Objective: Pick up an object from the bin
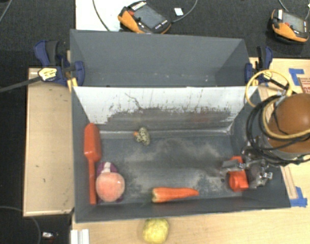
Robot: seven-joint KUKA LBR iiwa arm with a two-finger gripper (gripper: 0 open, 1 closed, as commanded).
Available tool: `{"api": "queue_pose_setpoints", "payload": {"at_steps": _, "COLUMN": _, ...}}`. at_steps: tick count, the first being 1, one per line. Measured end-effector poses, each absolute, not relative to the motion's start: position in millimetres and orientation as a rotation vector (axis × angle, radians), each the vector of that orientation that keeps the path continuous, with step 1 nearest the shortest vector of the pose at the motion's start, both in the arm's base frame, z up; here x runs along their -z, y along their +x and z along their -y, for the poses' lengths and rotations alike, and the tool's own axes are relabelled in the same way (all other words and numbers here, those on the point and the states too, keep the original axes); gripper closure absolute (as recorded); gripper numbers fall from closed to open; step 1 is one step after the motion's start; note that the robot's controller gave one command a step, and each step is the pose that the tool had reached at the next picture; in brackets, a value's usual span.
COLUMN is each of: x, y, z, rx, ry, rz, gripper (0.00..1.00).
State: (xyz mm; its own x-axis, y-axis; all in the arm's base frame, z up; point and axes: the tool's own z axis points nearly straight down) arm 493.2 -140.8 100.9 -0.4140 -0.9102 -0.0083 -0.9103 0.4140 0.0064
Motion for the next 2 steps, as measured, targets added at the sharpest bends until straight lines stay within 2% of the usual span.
{"api": "queue_pose_setpoints", "payload": {"at_steps": 1, "x": -72, "y": 494.8, "z": 139, "rx": -0.013, "ry": -1.943, "rz": -2.451, "gripper": 0.0}}
{"api": "queue_pose_setpoints", "payload": {"at_steps": 2, "x": -74, "y": 505.7, "z": 146, "rx": -0.022, "ry": -2.353, "rz": -2.071, "gripper": 1.0}}
